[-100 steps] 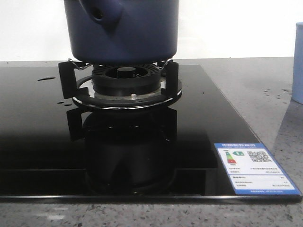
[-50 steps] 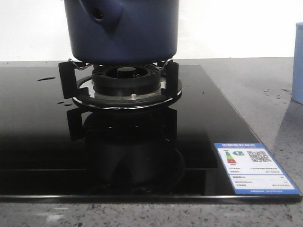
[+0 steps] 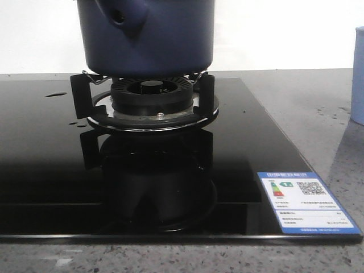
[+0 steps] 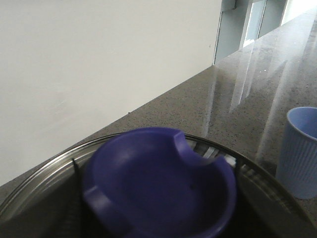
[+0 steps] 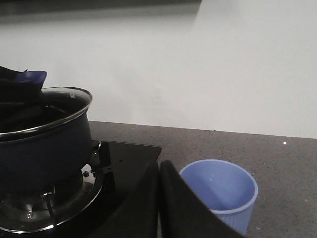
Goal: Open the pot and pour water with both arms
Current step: 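Lower the lid onto the pot with the left gripper and release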
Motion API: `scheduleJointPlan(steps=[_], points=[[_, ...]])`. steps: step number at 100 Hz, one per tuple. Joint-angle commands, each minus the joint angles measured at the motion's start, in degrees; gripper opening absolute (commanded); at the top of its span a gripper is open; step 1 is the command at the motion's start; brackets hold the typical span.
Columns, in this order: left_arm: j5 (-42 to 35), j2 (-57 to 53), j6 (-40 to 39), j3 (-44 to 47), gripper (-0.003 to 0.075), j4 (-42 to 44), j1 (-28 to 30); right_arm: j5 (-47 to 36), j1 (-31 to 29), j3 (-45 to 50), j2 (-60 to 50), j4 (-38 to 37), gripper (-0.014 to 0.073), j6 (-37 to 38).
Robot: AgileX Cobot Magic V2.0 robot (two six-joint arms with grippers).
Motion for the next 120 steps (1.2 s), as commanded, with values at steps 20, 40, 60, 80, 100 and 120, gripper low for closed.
scheduleJointPlan(steps=[20, 40, 60, 80, 100, 120], points=[[-1.92, -1.94, -9.45, -1.67, 0.0291, 6.95, -0.03, -3.9, -0.22, -1.5, 0.33, 0.68, -0.0069, -0.02], [-1.92, -3.46, -12.01, -1.67, 0.0291, 8.67, -0.03, -3.9, -0.22, -1.5, 0.33, 0.68, -0.0069, -0.02], [-2.34, -4.58, -12.01, -1.67, 0.0291, 8.78, -0.03, -3.9, -0.22, -1.5, 0.33, 0.91, -0.0069, -0.02], [-2.33, -4.58, -12.01, -1.55, 0.0375, 8.53, -0.03, -3.9, -0.22, -1.5, 0.33, 1.98, -0.0069, -0.02], [-2.95, -4.69, -12.01, -1.55, 0.065, 8.17, -0.03, -3.8, -0.22, -1.5, 0.33, 2.32, -0.0069, -0.02], [-3.11, -8.53, -12.01, -1.55, 0.0647, 4.5, 0.02, -3.68, -0.22, -1.5, 0.33, 2.32, -0.0069, -0.02]])
